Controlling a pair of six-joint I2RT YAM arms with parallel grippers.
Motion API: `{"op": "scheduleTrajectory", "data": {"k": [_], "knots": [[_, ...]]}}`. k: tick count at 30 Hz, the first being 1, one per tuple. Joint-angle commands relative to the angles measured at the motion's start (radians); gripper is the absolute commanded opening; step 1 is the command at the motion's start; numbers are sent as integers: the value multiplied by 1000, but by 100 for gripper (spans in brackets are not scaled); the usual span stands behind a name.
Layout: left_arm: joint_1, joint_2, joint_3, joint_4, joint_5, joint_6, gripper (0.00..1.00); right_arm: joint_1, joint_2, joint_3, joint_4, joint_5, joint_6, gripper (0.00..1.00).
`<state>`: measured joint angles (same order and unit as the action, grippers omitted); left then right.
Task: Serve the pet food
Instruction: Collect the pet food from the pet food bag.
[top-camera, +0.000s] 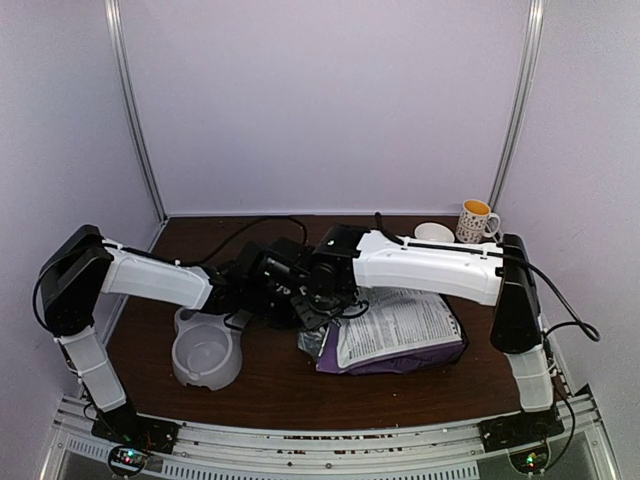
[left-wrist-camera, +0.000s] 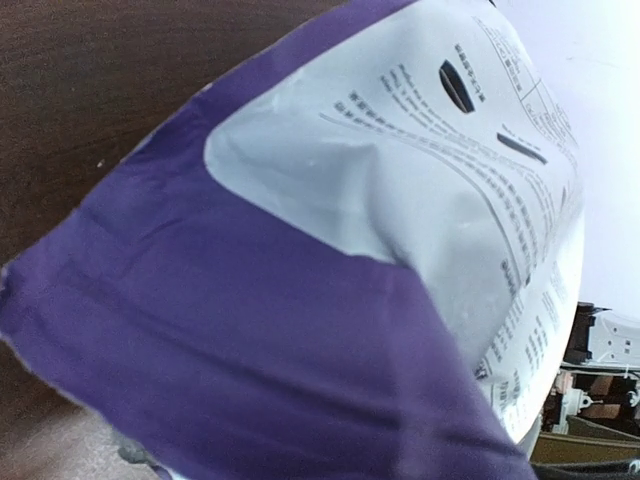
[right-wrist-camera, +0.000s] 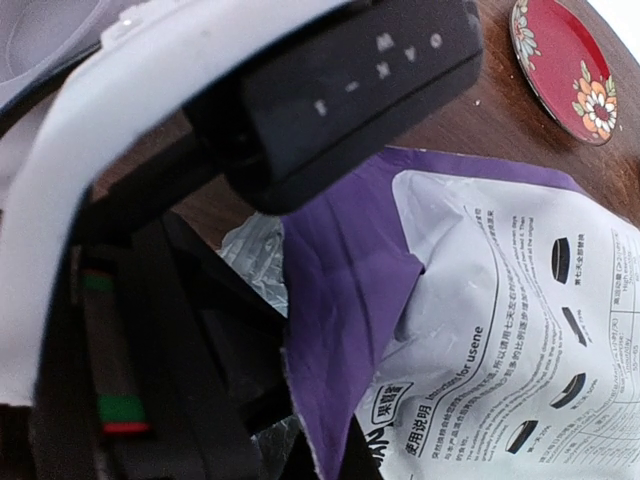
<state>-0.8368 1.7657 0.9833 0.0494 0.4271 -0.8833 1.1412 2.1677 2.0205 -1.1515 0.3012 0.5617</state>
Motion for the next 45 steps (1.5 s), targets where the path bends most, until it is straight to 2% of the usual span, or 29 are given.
{"op": "scheduleTrajectory", "data": {"k": [1, 5, 17, 25, 37, 45], "knots": [[-1, 71, -47, 56, 62, -45, 0, -11, -57, -49, 24, -16, 28, 0], [-1, 109, -64, 170, 120, -78, 0, -14, -78, -85, 47, -25, 38, 0], [-1, 162, -57, 253, 182, -90, 0, -18, -129, -199, 96, -28, 62, 0], [12, 130, -151, 420, 251, -142, 0, -40, -198, -302, 138, -23, 68, 0], [38, 30, -279, 543, 292, -175, 0, -59, -293, -442, 239, -42, 79, 0], [67, -21, -336, 574, 303, -176, 0, -60, -312, -466, 249, -44, 87, 0]]}}
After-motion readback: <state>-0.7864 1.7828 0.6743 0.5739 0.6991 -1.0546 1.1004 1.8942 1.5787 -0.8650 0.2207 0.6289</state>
